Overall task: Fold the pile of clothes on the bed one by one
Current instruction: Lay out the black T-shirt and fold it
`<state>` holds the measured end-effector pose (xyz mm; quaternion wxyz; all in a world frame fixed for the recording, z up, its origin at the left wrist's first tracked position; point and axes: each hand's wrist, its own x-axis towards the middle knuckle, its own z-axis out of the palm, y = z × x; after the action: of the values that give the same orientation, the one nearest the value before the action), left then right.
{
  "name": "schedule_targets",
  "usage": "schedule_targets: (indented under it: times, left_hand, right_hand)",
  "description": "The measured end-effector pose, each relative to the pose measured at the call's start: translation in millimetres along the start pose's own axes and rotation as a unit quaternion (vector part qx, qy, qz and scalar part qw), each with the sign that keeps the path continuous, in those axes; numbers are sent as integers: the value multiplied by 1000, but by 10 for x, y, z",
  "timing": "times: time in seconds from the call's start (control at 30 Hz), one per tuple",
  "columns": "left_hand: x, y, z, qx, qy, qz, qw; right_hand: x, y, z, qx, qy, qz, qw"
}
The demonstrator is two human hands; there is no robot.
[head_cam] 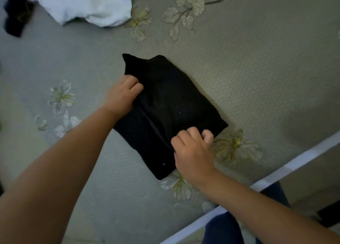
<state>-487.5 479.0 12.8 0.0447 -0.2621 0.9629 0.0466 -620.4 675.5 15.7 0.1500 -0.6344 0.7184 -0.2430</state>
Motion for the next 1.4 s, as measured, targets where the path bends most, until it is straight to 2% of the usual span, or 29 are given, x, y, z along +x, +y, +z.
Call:
schedule_targets:
  times: [0.13,0.23,0.33,0.4,0.5,0.63,0.73,0.87,0.93,1.0,1.07,1.17,1.23,1.4]
  left_hand:
    - [-676,-135,201,19,-33,-10,999]
    - [-1020,-178,461,22,-46,-42,998]
    - [-1301,-181,752,7,-123,-137,983]
    - [-1460,-150,844,-10,-133,-176,975]
    - [-1596,-35,876,9,-98,-116,988]
    - [-1567,20,920,46,-123,-18,991]
    - [-1419,-14,980,52,-124,38,990]
    - [-1310,-167,1230,30,-211,38,976]
    - [-1296,-190,1246,6,-214,33,976]
    - [-1284,-128,1182,11,-169,41,985]
    - [-1262,-15,1156,16,-91,37,995]
    - [-1132,210,1058,-2,-45,-36,998]
    - [-966,387,964,-12,7,-56,998]
    - [-283,788,326,-18,88,-21,996]
  right_hand:
    - [-371,-392,529,-15,-16,4,1000]
    - [-581,-546,853,-51,-104,-8,993]
    - [-738,-625,1078,-133,-237,12,962]
    - [-782,-634,1127,-129,-248,43,959]
    - [-756,-722,1165,-157,-185,62,968]
    - [-578,-777,1358,-227,-267,97,932]
    - [-568,-590,1581,-195,-305,95,927]
    - [-543,-510,1636,-189,-276,77,939]
    - [-531,-519,1635,-190,-287,75,936]
    - [-507,-527,1565,-203,-273,74,937]
    - [-485,-496,1382,-236,-214,59,946]
    - [-395,-348,974,-231,-138,41,962]
    - [-297,-157,630,-234,-82,34,968]
    - [-87,296,-312,-285,1,16,958]
